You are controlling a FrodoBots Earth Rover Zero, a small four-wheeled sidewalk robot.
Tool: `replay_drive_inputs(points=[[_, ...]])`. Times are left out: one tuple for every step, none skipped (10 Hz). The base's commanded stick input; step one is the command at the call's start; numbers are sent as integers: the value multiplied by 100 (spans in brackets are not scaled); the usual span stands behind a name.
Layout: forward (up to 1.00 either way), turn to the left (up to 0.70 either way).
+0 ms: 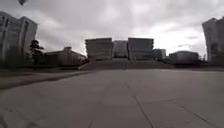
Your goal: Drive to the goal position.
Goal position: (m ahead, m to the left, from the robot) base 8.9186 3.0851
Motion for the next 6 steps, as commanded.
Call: replay_drive_inputs(points=[[100, 15], [100, 16], [100, 8], [100, 0], [100, 0], [100, 0]])
